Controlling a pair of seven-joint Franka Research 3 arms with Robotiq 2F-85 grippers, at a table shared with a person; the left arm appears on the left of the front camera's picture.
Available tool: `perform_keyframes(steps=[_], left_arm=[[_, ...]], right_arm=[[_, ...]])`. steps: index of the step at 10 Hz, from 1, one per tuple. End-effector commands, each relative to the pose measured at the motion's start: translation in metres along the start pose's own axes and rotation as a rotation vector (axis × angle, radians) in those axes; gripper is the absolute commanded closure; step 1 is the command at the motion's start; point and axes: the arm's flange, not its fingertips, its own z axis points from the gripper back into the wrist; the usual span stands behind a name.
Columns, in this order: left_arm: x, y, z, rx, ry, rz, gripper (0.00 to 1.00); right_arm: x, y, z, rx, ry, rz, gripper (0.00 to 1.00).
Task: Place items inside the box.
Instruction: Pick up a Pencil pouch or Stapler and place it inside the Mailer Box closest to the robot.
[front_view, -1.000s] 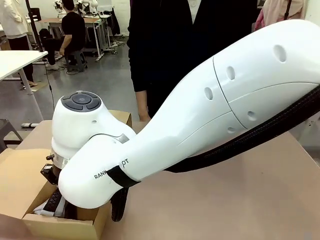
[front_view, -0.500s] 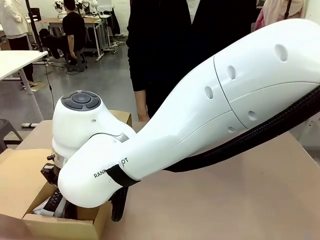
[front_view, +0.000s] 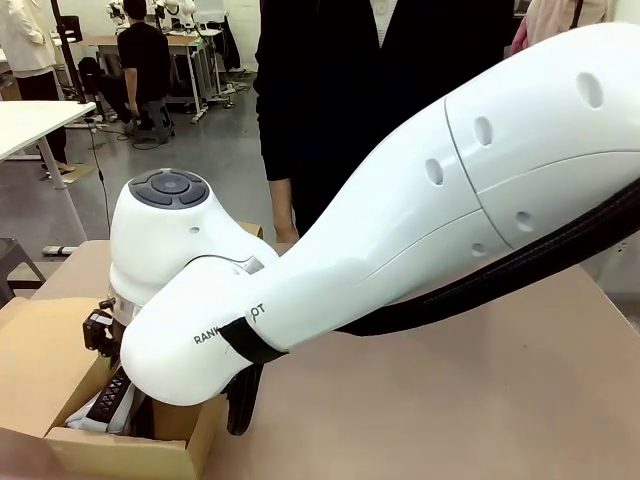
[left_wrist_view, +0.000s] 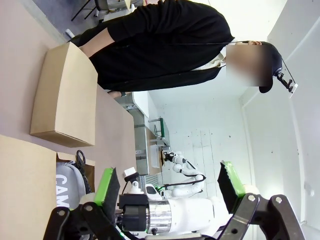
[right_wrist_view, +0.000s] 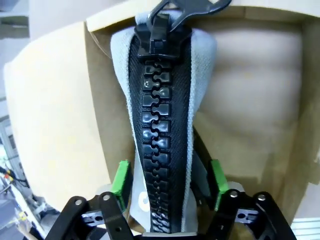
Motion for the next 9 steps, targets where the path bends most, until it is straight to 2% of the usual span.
perform_keyframes(steps=[1, 3, 4, 7, 8, 9], left_arm=[[-0.005, 0.000, -0.002, -0.020, -0.008, -0.016, 0.00], [-0.005, 0.000, -0.002, -0.020, -0.008, -0.016, 0.00], [-0.005, 0.000, -0.002, -0.020, -0.008, -0.016, 0.00], [-0.005, 0.000, -0.002, -0.020, -0.008, -0.016, 0.00], [-0.005, 0.000, -0.002, -0.020, -0.008, -0.016, 0.00], [-0.005, 0.000, -0.002, -0.020, -0.008, -0.016, 0.00]], right_arm=[[0.003, -0.018, 0.020, 0.014, 0.027, 0.028, 0.00], [0.010, -0.043, 0.066, 0.110, 0.077, 0.031, 0.00], [0.014, -0.068, 0.097, 0.187, 0.092, 0.024, 0.00], [0.027, -0.174, 0.178, 0.417, 0.151, 0.039, 0.00], [0.029, -0.204, 0.190, 0.516, 0.153, 0.019, 0.00], [0.024, -0.205, 0.181, 0.593, 0.001, -0.219, 0.00]])
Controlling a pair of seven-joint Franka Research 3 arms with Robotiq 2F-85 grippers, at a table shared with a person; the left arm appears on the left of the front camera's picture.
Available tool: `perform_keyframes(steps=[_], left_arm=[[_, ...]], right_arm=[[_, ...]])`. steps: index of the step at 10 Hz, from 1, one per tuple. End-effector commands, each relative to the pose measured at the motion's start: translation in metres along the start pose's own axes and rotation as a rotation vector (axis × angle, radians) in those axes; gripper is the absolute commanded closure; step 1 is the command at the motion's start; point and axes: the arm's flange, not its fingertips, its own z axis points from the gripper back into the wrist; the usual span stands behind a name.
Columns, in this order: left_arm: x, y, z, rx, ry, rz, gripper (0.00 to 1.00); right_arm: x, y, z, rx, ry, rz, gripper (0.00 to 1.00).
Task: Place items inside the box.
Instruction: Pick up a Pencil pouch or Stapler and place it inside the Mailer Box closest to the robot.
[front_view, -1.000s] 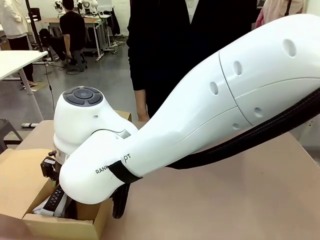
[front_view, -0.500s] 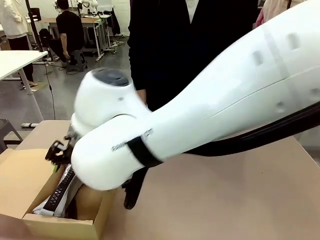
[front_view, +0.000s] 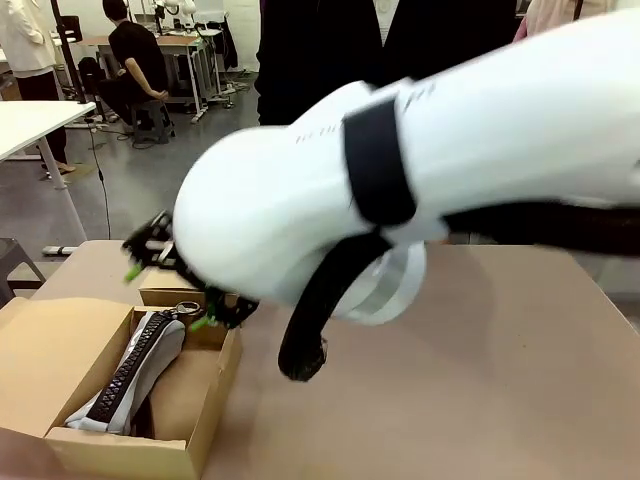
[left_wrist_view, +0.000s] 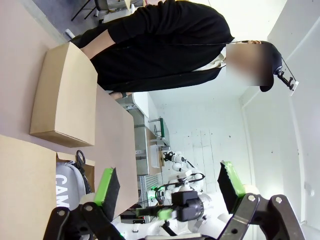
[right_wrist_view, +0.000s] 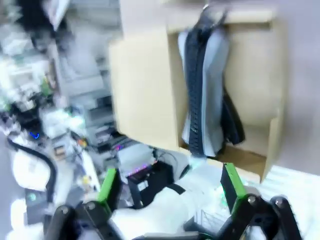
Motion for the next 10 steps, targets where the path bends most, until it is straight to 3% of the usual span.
perform_keyframes(steps=[1, 3, 4, 5, 6, 7, 8, 9, 10], left_arm=[[-0.005, 0.000, -0.002, -0.020, -0.008, -0.016, 0.00], [-0.005, 0.000, -0.002, -0.020, -0.008, -0.016, 0.00], [-0.005, 0.000, -0.002, -0.020, -0.008, -0.016, 0.00], [-0.005, 0.000, -0.002, -0.020, -0.008, -0.016, 0.00], [-0.005, 0.000, -0.002, -0.020, -0.008, -0.016, 0.00], [-0.005, 0.000, -0.002, -0.020, -0.008, -0.016, 0.00], [-0.005, 0.000, -0.002, -0.020, -0.008, -0.016, 0.00], [-0.005, 0.000, -0.002, -0.020, -0.008, -0.016, 0.00], [-0.005, 0.000, -0.002, -0.020, -0.008, -0.016, 0.00]], right_arm=[[-0.008, -0.001, -0.021, -0.084, 0.034, 0.090, 0.00], [-0.008, -0.001, -0.021, -0.084, 0.034, 0.090, 0.00], [-0.003, -0.004, -0.003, -0.022, 0.013, 0.040, 0.00], [0.032, -0.007, 0.021, 0.043, 0.023, -0.011, 0.00], [0.078, -0.024, 0.056, 0.091, 0.089, -0.009, 0.00], [0.116, -0.051, 0.081, 0.092, 0.237, 0.006, 0.00], [0.140, -0.078, 0.096, 0.085, 0.334, -0.003, 0.00], [0.157, -0.109, 0.114, 0.130, 0.495, -0.008, 0.00], [0.164, -0.140, 0.136, 0.212, 0.544, -0.016, 0.00]])
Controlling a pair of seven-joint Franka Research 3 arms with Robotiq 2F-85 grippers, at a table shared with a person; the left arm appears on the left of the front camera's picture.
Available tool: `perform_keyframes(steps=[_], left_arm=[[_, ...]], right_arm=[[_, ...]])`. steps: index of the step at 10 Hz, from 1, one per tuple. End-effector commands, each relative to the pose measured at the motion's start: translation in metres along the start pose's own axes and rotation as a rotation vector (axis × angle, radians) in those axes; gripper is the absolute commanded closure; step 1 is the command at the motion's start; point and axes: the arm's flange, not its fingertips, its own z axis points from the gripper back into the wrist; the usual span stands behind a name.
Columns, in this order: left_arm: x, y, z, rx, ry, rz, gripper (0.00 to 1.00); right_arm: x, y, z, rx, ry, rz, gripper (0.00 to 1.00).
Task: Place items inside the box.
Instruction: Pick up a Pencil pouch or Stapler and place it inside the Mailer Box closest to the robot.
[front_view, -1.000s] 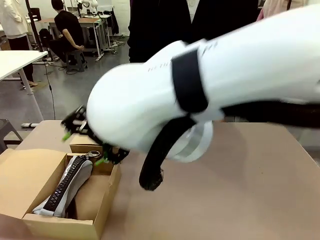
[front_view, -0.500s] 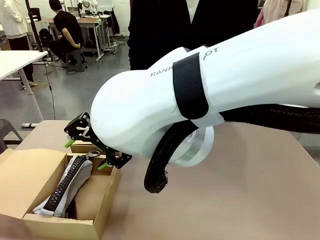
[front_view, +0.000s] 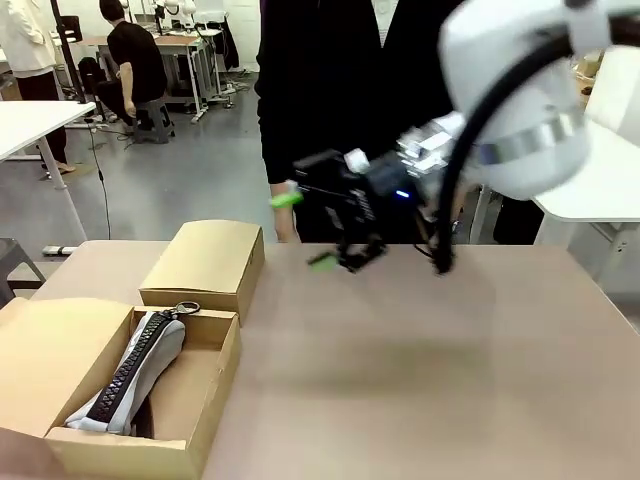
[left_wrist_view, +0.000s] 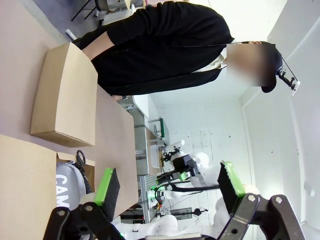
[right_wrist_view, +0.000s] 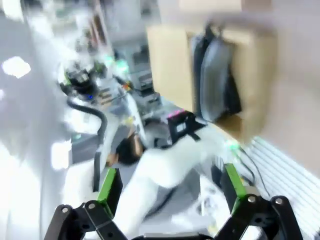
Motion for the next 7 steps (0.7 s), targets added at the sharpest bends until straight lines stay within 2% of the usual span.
perform_keyframes(steps=[1, 3, 6, 7], left_arm=[[-0.005, 0.000, -0.002, -0.020, -0.007, -0.016, 0.00], [-0.005, 0.000, -0.002, -0.020, -0.007, -0.016, 0.00], [-0.005, 0.000, -0.002, -0.020, -0.007, -0.016, 0.00], [-0.005, 0.000, -0.002, -0.020, -0.007, -0.016, 0.00]], right_arm=[[-0.016, -0.059, 0.063, 0.036, 0.160, -0.021, 0.00], [-0.066, -0.112, 0.124, 0.180, 0.032, 0.039, 0.00], [-0.131, -0.198, 0.204, 0.452, -0.285, -0.091, 0.00], [-0.150, -0.223, 0.219, 0.543, -0.377, -0.120, 0.00]])
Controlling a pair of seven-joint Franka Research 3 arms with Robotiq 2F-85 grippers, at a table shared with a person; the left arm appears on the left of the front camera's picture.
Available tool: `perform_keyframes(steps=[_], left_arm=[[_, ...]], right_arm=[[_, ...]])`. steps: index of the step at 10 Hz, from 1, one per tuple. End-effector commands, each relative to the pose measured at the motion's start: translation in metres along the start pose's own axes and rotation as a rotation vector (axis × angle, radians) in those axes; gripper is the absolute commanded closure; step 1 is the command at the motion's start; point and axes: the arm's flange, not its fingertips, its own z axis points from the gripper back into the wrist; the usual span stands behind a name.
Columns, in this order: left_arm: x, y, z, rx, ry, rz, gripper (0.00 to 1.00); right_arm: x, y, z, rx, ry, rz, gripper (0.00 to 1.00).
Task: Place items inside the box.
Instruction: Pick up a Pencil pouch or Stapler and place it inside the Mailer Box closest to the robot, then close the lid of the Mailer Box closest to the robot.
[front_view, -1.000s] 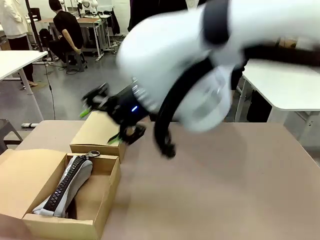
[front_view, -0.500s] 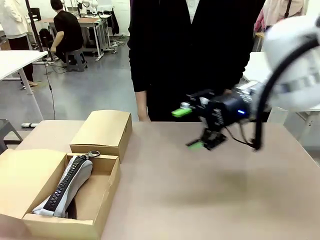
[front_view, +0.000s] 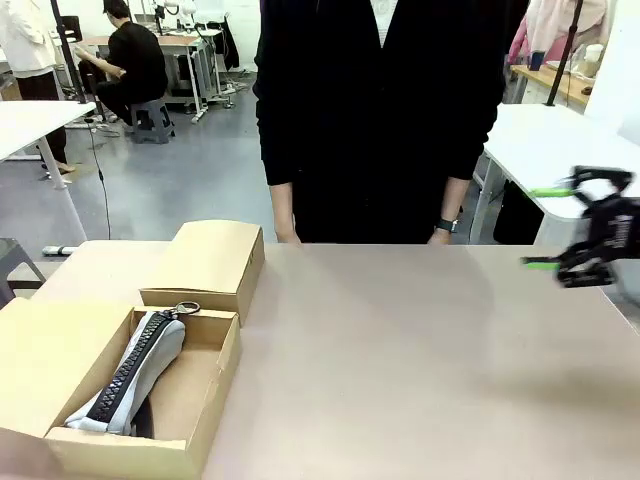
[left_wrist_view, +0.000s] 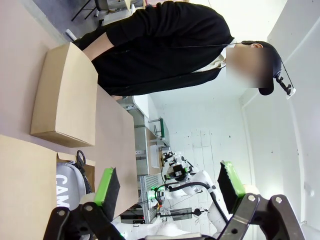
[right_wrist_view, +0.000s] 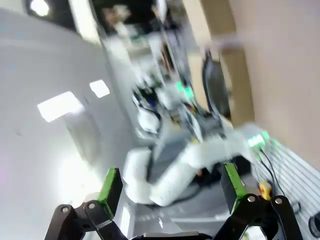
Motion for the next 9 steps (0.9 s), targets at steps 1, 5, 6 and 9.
perform_keyframes(steps=[1, 5, 6, 9], left_arm=[[-0.005, 0.000, -0.002, -0.020, -0.006, -0.016, 0.00], [-0.005, 0.000, -0.002, -0.020, -0.006, -0.016, 0.00], [-0.005, 0.000, -0.002, -0.020, -0.006, -0.016, 0.00], [-0.005, 0.000, -0.002, -0.020, -0.006, -0.016, 0.00]], right_arm=[[-0.091, -0.081, 0.024, 0.221, -0.151, -0.009, 0.00], [0.010, -0.016, 0.078, 0.168, -0.170, -0.049, 0.00], [0.010, -0.016, 0.078, 0.168, -0.170, -0.049, 0.00], [0.010, -0.016, 0.078, 0.168, -0.170, -0.049, 0.00]])
